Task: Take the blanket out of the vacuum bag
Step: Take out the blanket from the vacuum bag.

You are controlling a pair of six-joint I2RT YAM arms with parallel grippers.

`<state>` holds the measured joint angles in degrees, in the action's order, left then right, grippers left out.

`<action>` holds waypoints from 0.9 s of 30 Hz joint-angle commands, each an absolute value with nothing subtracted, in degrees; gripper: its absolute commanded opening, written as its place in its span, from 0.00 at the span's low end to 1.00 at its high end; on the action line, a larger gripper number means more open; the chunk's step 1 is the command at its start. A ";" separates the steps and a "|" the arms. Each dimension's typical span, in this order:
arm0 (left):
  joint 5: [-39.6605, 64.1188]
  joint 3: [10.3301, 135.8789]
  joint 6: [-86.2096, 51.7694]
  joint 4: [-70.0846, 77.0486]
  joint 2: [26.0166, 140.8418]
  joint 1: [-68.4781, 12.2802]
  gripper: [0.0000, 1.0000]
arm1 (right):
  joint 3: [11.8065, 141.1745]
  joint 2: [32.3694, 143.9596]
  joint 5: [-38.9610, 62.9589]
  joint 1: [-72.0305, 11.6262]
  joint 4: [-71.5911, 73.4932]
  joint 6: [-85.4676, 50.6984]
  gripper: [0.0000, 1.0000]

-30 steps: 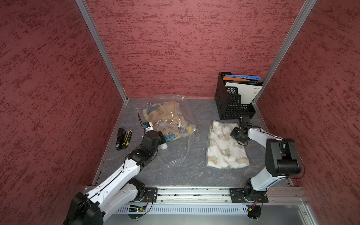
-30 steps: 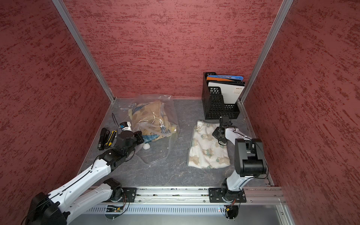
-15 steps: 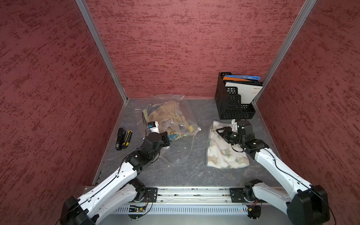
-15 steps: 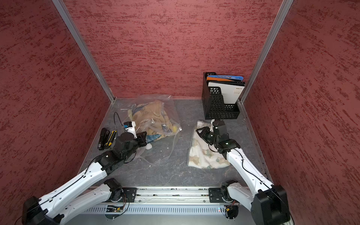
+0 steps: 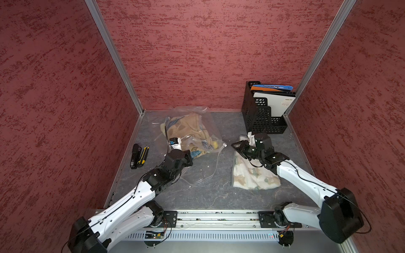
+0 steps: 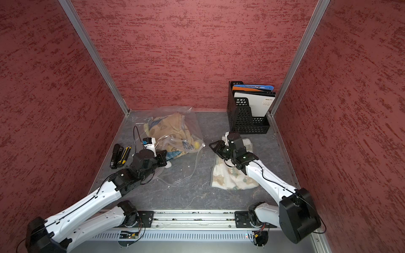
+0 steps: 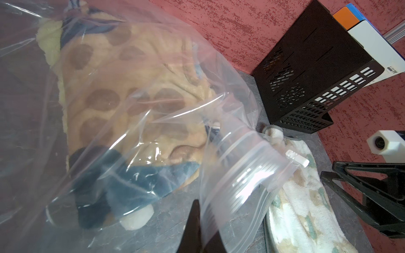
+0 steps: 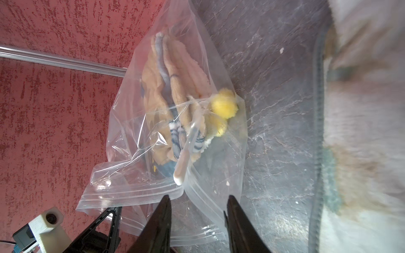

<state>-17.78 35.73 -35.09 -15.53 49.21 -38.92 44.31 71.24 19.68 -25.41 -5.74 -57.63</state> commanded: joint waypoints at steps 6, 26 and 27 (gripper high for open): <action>-19.14 36.00 -35.39 -15.17 48.78 -39.18 0.00 | 46.00 73.85 21.40 -27.74 -2.42 -56.71 0.39; -16.91 34.55 -37.02 -12.98 49.56 -40.65 0.00 | 37.34 83.12 4.71 -51.15 24.21 -78.36 0.22; -16.73 34.59 -36.90 -12.83 49.36 -40.64 0.00 | 38.20 85.87 5.04 -51.20 25.24 -78.57 0.23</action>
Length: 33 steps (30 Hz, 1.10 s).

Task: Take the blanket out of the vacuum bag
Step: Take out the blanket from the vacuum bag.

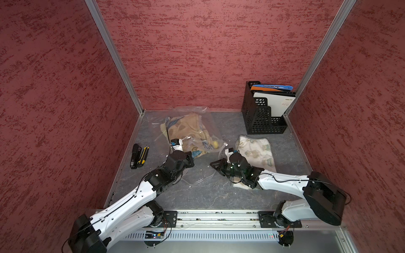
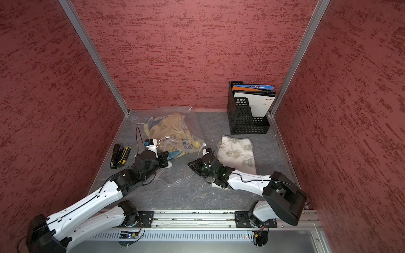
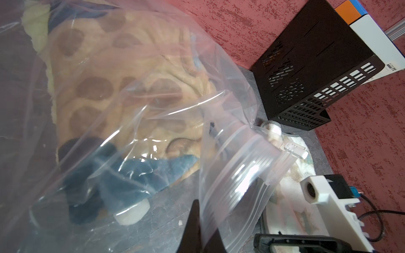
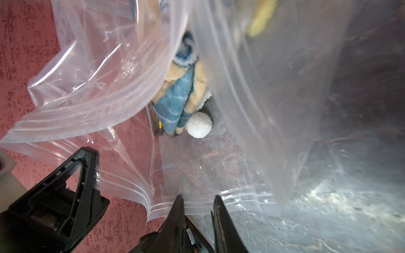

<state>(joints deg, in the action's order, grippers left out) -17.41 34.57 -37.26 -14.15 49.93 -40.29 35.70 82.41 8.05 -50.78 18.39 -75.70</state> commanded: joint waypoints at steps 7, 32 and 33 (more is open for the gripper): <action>-15.31 35.42 -36.58 -12.13 49.81 -40.87 0.00 | 45.51 99.41 6.27 -51.86 31.67 -83.04 0.41; -14.15 38.22 -35.95 -4.82 52.49 -42.97 0.00 | 41.56 89.87 -21.36 -66.86 21.71 -79.69 0.54; -14.07 38.42 -35.89 -5.00 52.48 -42.98 0.00 | 41.24 90.44 -22.36 -66.58 23.18 -79.57 0.54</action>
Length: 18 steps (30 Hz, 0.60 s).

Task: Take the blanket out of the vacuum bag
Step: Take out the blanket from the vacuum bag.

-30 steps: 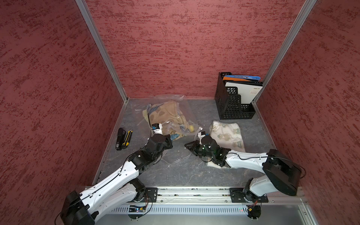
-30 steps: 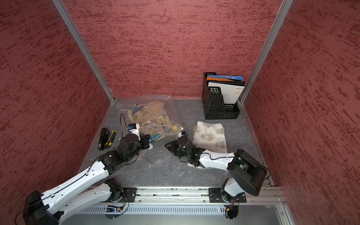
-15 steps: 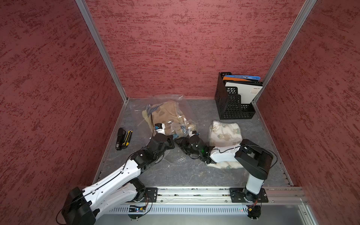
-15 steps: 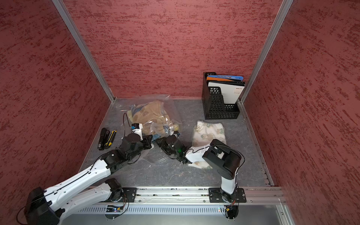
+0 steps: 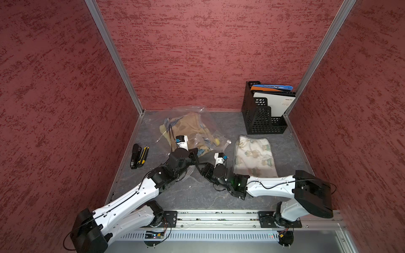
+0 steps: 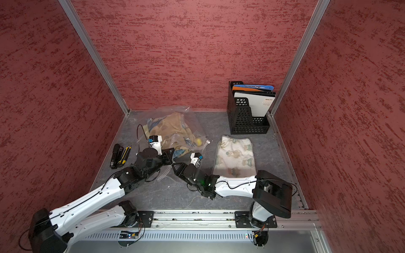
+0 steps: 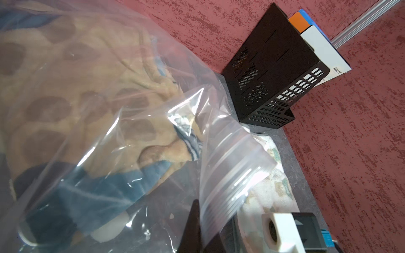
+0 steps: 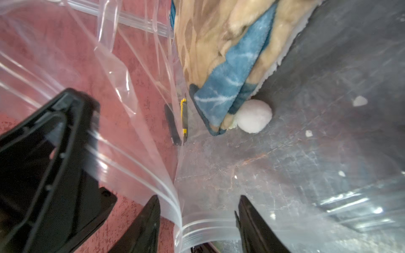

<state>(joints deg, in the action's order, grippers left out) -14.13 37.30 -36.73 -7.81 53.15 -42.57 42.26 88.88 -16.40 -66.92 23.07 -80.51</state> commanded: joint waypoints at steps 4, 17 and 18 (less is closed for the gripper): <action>-13.89 38.74 -35.52 -5.98 52.03 -43.04 0.00 | 42.80 94.36 -23.92 -64.48 27.27 -79.88 0.58; -14.32 38.67 -34.76 -5.99 52.11 -43.07 0.00 | 50.41 105.65 -15.42 -58.89 34.41 -79.73 0.64; -14.40 38.50 -34.59 -5.99 51.95 -43.12 0.00 | 51.16 106.19 -15.02 -58.82 33.99 -79.75 0.64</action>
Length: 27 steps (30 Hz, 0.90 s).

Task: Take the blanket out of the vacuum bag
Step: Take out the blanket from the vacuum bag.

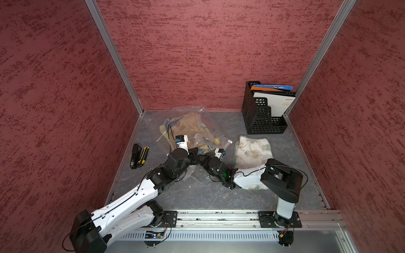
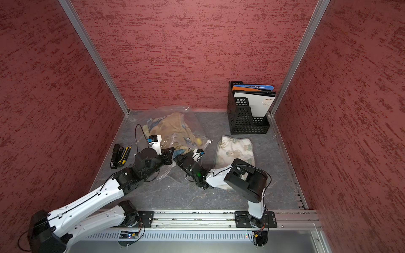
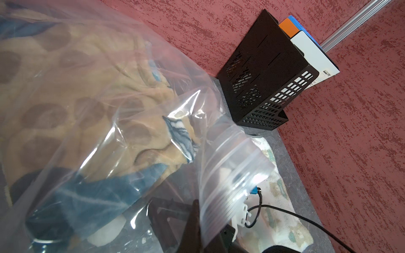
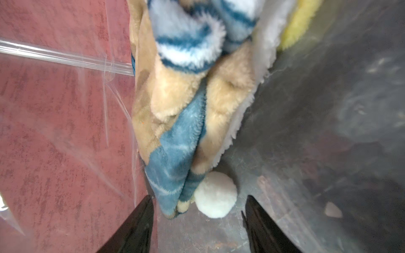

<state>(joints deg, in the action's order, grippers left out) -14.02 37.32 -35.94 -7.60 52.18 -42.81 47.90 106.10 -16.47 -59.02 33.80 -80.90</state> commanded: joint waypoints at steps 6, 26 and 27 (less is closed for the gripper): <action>-14.75 38.47 -34.45 -6.32 51.17 -43.15 0.00 | 52.70 110.97 -13.00 -57.44 36.59 -83.30 0.63; -15.29 38.19 -33.93 -7.43 50.95 -42.98 0.00 | 59.27 114.25 -5.83 -51.69 34.04 -79.38 0.58; -15.29 38.20 -34.01 -7.42 51.05 -42.98 0.00 | 58.67 114.30 -5.93 -51.68 35.63 -79.78 0.57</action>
<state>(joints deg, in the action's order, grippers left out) -14.24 37.32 -35.07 -7.84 51.66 -42.83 57.71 113.95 -7.77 -51.55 34.33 -81.43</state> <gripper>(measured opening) 0.047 0.581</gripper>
